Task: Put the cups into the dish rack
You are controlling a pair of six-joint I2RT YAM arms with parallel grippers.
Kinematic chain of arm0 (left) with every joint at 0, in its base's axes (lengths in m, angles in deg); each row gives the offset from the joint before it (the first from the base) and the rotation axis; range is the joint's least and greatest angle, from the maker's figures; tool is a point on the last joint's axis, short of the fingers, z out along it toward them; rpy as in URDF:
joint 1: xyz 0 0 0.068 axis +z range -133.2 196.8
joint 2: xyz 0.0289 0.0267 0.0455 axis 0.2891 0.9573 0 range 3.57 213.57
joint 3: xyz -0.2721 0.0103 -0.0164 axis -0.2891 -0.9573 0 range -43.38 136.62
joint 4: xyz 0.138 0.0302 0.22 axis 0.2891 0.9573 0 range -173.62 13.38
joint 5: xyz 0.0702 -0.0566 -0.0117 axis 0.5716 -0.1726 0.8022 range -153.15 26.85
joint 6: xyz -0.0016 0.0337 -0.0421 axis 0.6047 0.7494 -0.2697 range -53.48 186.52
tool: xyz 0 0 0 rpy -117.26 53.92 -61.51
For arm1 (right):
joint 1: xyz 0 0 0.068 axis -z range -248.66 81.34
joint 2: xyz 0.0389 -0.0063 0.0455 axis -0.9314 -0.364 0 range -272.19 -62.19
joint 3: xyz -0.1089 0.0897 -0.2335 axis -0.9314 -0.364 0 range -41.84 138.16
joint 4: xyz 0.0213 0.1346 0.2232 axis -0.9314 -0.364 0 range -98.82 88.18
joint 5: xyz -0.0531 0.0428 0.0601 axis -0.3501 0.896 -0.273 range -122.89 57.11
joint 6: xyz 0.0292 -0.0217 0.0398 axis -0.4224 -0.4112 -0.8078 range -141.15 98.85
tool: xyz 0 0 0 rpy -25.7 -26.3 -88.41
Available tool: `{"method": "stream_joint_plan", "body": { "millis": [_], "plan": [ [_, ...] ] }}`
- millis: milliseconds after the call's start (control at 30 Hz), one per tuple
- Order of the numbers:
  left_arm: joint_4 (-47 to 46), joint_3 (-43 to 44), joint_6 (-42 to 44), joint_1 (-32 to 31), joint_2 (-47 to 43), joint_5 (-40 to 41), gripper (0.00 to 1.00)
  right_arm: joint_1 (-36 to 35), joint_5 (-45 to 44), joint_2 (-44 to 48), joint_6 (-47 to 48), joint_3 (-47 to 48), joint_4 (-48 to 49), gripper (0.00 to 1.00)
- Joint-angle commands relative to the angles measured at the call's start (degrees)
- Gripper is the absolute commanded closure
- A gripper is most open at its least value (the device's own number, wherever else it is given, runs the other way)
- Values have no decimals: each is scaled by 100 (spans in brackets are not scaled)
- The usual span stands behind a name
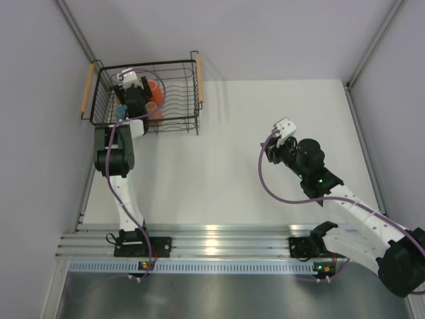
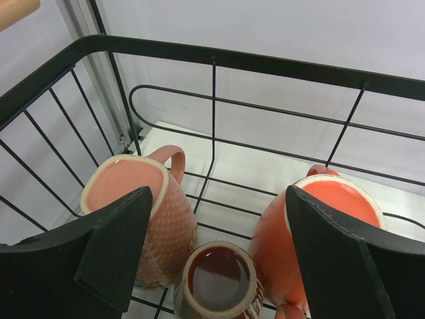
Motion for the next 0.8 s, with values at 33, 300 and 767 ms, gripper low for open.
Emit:
{"method": "stream_joint_plan", "body": {
  "millis": [33,300,767],
  "plan": [
    [557,-27,-259,-6,-178,24,13,102,88,1,-70,49,169,63],
    [890,272,-321,-6,-1468,15,11,102,97,36,-78,84,170,62],
    [2173,-79,-1148,-58,-3131,-477,10,145,-524,353,-148,496,-260,56]
  ]
}}
